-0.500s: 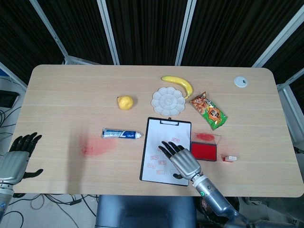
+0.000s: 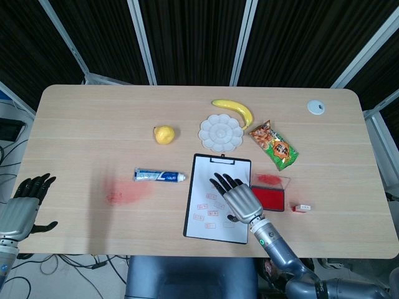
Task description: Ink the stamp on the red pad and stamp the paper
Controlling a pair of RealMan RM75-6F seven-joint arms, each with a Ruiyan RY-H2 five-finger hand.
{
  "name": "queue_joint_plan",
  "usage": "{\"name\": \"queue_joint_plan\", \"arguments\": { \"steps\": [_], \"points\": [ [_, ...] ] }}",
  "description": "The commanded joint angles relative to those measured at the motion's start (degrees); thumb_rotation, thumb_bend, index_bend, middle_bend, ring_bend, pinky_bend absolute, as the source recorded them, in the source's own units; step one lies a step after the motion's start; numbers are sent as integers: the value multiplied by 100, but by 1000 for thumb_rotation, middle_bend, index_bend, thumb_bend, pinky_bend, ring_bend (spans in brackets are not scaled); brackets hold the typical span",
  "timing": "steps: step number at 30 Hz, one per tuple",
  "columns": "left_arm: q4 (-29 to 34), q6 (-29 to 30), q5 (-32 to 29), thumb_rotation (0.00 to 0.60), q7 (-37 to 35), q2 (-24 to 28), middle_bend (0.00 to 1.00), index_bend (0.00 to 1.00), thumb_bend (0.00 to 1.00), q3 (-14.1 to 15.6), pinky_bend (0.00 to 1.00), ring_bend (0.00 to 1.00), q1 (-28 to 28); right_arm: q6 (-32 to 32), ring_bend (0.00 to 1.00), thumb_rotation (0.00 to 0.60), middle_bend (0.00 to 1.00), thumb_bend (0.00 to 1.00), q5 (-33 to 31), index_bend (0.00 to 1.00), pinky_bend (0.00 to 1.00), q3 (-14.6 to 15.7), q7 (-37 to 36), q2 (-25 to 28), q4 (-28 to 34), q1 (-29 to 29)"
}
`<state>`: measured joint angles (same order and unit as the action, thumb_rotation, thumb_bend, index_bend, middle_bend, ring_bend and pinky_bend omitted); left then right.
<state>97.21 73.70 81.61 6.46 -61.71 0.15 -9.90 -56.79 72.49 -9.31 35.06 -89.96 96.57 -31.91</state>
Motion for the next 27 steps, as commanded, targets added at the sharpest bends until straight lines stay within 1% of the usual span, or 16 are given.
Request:
{"name": "queue_joint_plan", "arguments": {
  "steps": [1,8,15,22,27],
  "points": [
    [-3,-11,-7,600,-3,1,0,0,15,0,0,0,-7,-26,94,600,18,75,-23,0,277,19,-18,-8,-11,-28],
    [-13,-26,-52,600,-10,-6,0,0,15,-14,0,0,-19,-135,95,600,18,74,-33,0,277,110,-25,-39,-5,-68],
    [-2,-8,-31,600,-27,9,0,0,14,-1,0,0,-13,-207,94,600,18,75,-181,0,276,108,-13,-5,-22,-110],
    [2,-14,-40,600,-13,6,0,0,15,3,0,0,-18,-338,95,600,18,75,-277,0,277,144,-15,177,14,-74],
    [13,-6,-33,600,-9,9,0,0,15,11,0,0,-14,-476,95,600,18,82,-348,0,277,207,-68,422,30,38]
  ]
}}
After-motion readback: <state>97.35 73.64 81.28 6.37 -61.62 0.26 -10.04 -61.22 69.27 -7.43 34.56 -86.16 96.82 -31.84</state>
